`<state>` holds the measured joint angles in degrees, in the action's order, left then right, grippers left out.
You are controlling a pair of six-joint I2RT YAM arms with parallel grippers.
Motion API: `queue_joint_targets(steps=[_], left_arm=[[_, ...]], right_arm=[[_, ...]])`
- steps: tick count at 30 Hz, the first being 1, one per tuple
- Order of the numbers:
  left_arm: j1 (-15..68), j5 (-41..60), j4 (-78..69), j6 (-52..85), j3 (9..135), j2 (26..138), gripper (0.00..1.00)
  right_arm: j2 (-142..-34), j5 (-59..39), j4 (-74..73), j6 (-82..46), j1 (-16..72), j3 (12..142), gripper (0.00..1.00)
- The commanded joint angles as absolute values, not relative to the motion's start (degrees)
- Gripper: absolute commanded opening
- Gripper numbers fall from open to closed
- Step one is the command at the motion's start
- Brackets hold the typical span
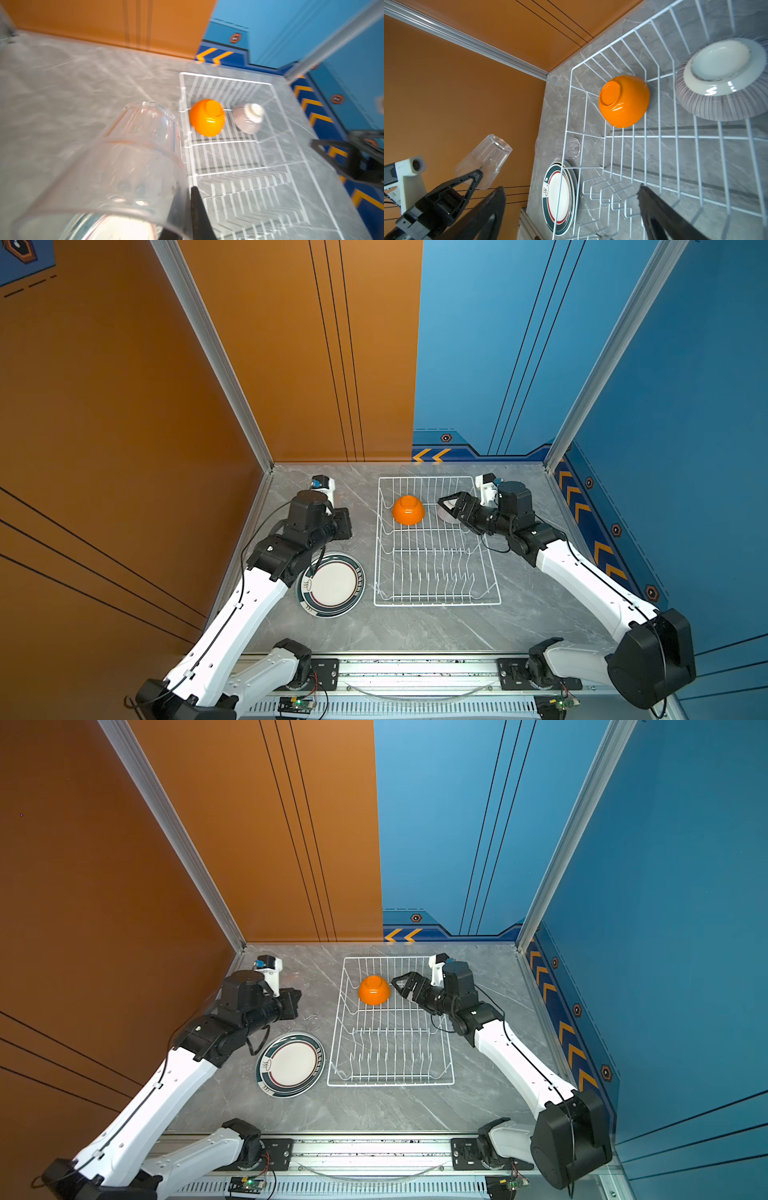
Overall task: Unload the mixed dishes from the dish rack
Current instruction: 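Carry the glass beside the other two glasses with left while right returns to rack, then set the glass on the table and open left while right reaches for orange bowl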
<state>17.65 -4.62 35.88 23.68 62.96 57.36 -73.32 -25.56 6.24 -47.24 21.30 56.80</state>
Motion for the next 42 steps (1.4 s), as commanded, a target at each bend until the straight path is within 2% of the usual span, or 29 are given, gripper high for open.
queue_joint_targets(steps=[1, 6, 12, 22, 36, 38, 39, 40, 42], left_arm=[[9.37, -7.99, 47.33, 22.74, 61.22, 55.2, 0.0], [-3.54, -0.1, 48.05, 22.48, 57.67, 53.58, 0.0], [-13.58, 8.79, 47.9, 21.46, 58.23, 60.94, 0.0], [-15.75, 9.57, 47.81, 19.86, 68.97, 80.9, 0.0], [-16.71, 9.66, 48.5, 18.14, 78.32, 97.82, 0.04], [-16.7, 9.95, 48.97, 17.85, 79.36, 99.39, 0.07], [-16.62, 10.21, 49.03, 17.69, 79.51, 99.77, 0.1], [-16.57, 10.4, 48.96, 17.43, 79.75, 100.12, 0.18], [-16.35, 10.82, 49.01, 16.93, 79.98, 100.15, 0.23]], right_arm=[[-72.6, -20.55, 11.06, -41.92, 20.95, 57.79, 1.0], [-72.79, -19.44, 11.56, -40.12, 20.88, 57.68, 1.0], [-72.89, -18.47, 11.55, -38.85, 20.44, 56.19, 1.0], [-73.17, -15.91, 14.96, -35.06, 19.7, 55.11, 1.0], [-73.23, -16.7, 15.28, -34.68, 19.61, 53.16, 1.0], [-73.34, -16.61, 15.21, -34.65, 19.64, 53.09, 1.0], [-73.47, -16.54, 15.35, -34.63, 19.67, 53.09, 1.0], [-73.56, -16.52, 15.43, -34.54, 19.67, 53.15, 1.0], [-73.98, -16.55, 15.63, -34.45, 19.61, 53.17, 1.0]])
